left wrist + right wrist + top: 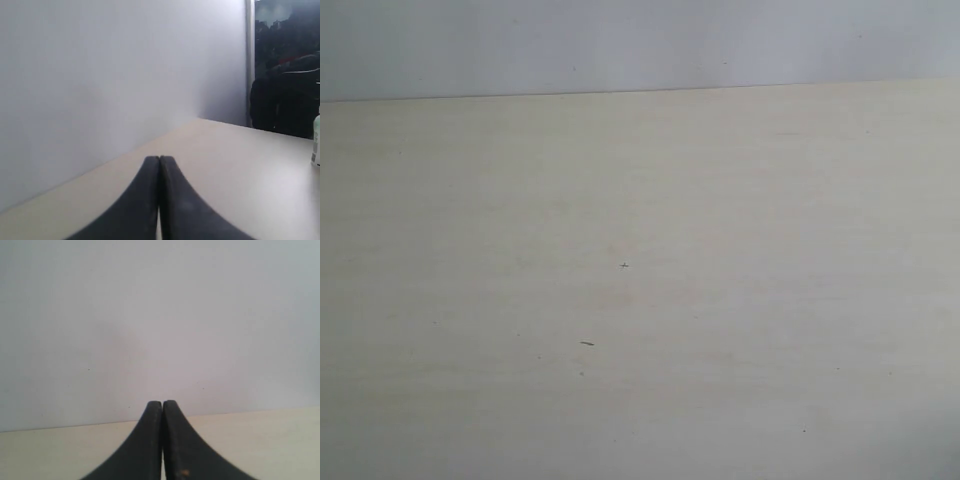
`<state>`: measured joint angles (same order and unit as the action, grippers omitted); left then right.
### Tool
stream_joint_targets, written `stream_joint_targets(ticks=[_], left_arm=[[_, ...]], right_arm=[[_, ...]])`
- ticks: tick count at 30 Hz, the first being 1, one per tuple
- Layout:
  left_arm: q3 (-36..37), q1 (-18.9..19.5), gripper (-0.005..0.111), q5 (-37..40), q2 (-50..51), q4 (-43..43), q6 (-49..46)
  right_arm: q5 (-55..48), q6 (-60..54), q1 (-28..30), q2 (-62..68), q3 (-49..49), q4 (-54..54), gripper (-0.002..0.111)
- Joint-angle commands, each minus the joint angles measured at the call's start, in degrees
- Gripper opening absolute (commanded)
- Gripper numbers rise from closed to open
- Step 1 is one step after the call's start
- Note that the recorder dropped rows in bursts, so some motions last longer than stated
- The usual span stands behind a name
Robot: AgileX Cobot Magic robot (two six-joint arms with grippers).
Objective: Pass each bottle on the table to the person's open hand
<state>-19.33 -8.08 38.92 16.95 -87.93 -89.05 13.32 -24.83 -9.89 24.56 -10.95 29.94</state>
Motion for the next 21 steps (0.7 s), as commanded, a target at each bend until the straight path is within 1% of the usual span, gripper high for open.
stream_joint_targets(ticks=[1, 4, 5, 6, 7, 8, 9, 12, 14, 16, 18, 21], left_arm=[[0.7, 0.2, 0.001, -11.0, -0.2, 20.6, 25.8], [0.6, 0.2, 0.001, -16.1, -0.2, 47.0, 53.2], [0.6, 0.2, 0.001, -17.8, -0.2, 66.6, 74.4], [0.8, 0.2, 0.001, -18.2, -0.4, 75.2, 83.9], [1.4, 0.2, 0.001, -18.6, -1.3, 87.3, 96.6], [2.6, 0.2, 0.001, -19.4, -2.4, 91.7, 99.9], [4.0, 0.2, 0.001, -20.8, -3.5, 93.1, 100.2], [11.1, 0.2, 0.001, -28.8, -8.2, 94.4, 100.2], [14.6, 0.2, 0.001, -28.9, -11.4, 94.4, 100.2], [16.7, 0.2, 0.001, -28.6, -14.6, 94.4, 100.2], [17.3, 0.2, 0.001, -27.7, -17.0, 94.2, 100.2], [17.3, 0.2, 0.001, -26.4, -17.0, 94.1, 100.2]], right_arm=[[0.1, -0.1, -0.1, -0.4, 0.1, -0.1, 0.000], [0.1, -0.1, -0.1, -0.4, 0.1, -0.1, 0.000], [0.1, -0.1, -0.1, -0.4, 0.1, -0.1, 0.000], [0.1, -0.1, -0.1, -0.4, 0.1, -0.1, 0.000], [0.1, -0.1, -0.1, -0.4, 0.1, -0.1, 0.000], [0.1, -0.1, -0.1, -0.4, 0.1, -0.1, 0.000], [0.1, -0.1, -0.1, -0.4, 0.1, -0.1, 0.000], [0.1, -0.1, -0.1, -0.4, 0.1, -0.1, 0.000], [0.1, -0.1, -0.1, -0.4, 0.1, -0.1, 0.000], [0.1, -0.1, -0.1, -0.4, 0.1, -0.1, 0.000], [0.1, -0.1, -0.1, -0.4, 0.1, -0.1, 0.000], [0.1, -0.1, -0.1, -0.4, 0.1, -0.1, 0.000]])
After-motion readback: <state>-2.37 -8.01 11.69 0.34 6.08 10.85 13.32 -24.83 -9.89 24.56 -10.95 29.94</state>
